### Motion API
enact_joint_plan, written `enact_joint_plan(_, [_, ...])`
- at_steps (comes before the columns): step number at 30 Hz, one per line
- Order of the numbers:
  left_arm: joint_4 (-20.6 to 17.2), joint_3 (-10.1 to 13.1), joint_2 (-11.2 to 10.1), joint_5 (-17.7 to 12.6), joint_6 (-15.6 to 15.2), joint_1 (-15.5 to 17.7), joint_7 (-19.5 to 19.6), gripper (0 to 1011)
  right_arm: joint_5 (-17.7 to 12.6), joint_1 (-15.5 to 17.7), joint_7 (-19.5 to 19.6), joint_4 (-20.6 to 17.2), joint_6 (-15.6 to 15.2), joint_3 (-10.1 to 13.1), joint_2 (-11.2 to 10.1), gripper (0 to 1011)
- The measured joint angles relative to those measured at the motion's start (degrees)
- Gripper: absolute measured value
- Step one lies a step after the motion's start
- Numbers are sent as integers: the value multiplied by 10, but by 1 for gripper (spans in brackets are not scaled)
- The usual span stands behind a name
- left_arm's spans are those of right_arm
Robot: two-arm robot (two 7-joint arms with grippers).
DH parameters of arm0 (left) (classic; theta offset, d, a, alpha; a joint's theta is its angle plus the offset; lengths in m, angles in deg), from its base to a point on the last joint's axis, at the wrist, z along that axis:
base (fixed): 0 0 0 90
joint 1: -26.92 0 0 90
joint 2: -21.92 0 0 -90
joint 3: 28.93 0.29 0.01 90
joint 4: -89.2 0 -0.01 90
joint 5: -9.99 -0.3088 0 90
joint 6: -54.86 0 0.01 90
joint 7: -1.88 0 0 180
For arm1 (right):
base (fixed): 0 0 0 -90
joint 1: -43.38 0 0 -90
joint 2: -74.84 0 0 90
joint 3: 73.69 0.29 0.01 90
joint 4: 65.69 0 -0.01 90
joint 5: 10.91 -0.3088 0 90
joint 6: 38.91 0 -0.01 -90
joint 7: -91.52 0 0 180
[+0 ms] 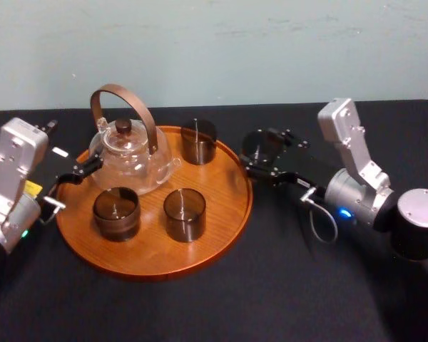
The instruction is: Pick up the glass from the table and place it on the tray.
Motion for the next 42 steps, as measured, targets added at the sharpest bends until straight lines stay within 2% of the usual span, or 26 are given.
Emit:
enact_joint_plan(5, [0, 0, 0, 0, 0, 0, 0, 1001, 0, -10, -8, 5, 2, -12, 7, 906])
enact_joint_plan(15, [0, 0, 0, 0, 0, 0, 0, 1001, -2, -37, -21, 41, 15, -35, 28, 906])
enact_joint_plan(42, [0, 0, 0, 0, 0, 0, 0, 1001, -10, -50, -27, 67, 25, -51, 41, 906])
